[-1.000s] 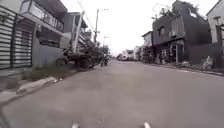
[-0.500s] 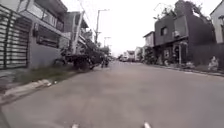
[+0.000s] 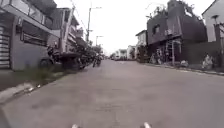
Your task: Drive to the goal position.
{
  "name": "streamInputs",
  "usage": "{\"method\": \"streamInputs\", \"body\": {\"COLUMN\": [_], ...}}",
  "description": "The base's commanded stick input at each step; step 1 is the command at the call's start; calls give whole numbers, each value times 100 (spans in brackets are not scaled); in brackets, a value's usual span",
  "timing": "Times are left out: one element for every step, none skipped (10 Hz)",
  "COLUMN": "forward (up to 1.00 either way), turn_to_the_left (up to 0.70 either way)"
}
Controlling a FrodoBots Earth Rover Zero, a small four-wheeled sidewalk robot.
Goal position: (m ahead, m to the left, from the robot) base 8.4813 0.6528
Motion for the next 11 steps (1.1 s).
{"method": "streamInputs", "body": {"forward": [70, 70, 70, 70, 70, 70, 70, 70, 70, 70, 70], "turn_to_the_left": [0, 3, 5, 4, 2, 1, 3, 12, 0, 2, 1]}}
